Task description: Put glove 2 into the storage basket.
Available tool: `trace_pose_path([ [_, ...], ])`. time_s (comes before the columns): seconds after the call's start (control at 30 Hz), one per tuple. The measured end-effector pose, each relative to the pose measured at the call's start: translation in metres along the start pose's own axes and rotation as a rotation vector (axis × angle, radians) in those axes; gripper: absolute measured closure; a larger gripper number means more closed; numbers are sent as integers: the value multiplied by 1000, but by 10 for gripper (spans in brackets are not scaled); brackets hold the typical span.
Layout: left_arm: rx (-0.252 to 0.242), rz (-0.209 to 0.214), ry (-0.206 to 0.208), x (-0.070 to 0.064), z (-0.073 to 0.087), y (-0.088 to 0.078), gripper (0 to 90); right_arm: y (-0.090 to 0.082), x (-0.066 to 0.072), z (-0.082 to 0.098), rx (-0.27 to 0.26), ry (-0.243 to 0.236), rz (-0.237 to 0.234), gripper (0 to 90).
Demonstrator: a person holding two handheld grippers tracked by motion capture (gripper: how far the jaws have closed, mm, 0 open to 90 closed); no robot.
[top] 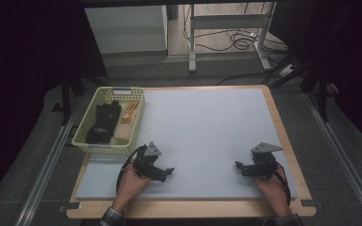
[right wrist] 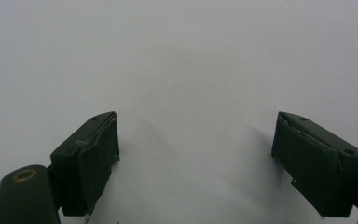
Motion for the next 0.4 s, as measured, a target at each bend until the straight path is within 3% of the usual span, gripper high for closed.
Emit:
trace_pose_path([
  [0.07,23,-5,8,-1,2,4,0,0,0,0,0,0,0,144],
  [0.4,25,-8,8,-1,2,4,0,0,0,0,0,1,0,144],
])
Point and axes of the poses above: each handheld gripper's, and its own axes: y roughly forward along the jaws, z roughly out of its underside, x roughly to its left, the point moved 4 cm from there along y, roughly forward along the jaws, and after that the axes turned 13 degrees about -z, right-handed, at the moved point
